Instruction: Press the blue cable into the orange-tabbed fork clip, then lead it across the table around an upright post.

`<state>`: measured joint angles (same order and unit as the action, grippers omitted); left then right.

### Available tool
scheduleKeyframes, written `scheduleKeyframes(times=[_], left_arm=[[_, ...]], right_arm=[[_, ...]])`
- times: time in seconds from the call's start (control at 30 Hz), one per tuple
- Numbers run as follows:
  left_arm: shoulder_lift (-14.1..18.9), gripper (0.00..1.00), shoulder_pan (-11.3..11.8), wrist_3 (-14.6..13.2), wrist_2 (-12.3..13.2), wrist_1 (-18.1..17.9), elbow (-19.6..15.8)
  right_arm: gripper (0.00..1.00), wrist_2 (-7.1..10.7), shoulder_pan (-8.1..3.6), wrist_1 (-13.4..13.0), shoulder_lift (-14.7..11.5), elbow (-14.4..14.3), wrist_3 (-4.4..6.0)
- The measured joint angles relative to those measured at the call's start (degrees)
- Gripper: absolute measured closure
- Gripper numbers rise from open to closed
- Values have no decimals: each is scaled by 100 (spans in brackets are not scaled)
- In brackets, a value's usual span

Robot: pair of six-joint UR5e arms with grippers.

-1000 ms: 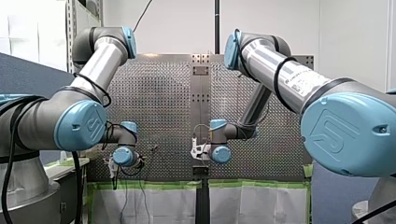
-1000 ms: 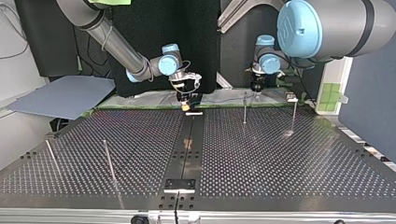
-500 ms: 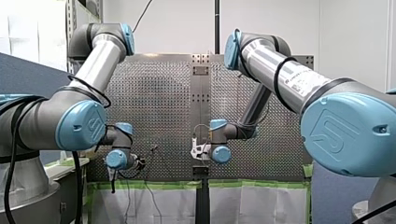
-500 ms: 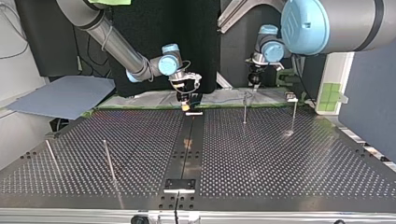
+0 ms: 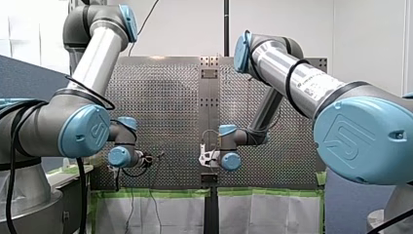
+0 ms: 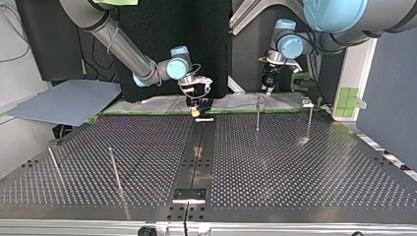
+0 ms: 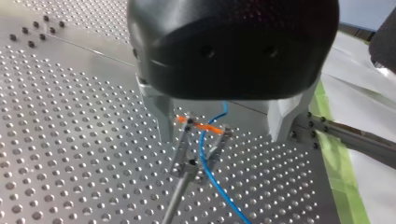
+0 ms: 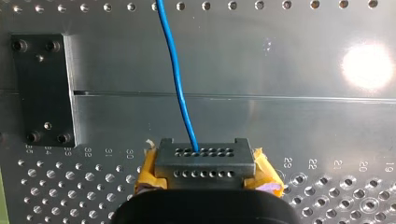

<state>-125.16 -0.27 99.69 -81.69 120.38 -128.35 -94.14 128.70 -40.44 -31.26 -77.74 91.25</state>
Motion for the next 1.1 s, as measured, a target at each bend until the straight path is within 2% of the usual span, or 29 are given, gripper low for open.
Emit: scheduleKeyframes(times=[0.23, 0.4, 1.1], left_arm=[[42, 0, -69, -309, 0, 54, -2], [42, 0, -116, -414, -8, 56, -3], [43, 0, -177, -382, -35, -1, -4]], right_arm=[[100, 0, 1, 0, 0, 0, 0], [100, 0, -1, 0, 0, 0, 0], [100, 8, -1, 0, 2, 0, 0]])
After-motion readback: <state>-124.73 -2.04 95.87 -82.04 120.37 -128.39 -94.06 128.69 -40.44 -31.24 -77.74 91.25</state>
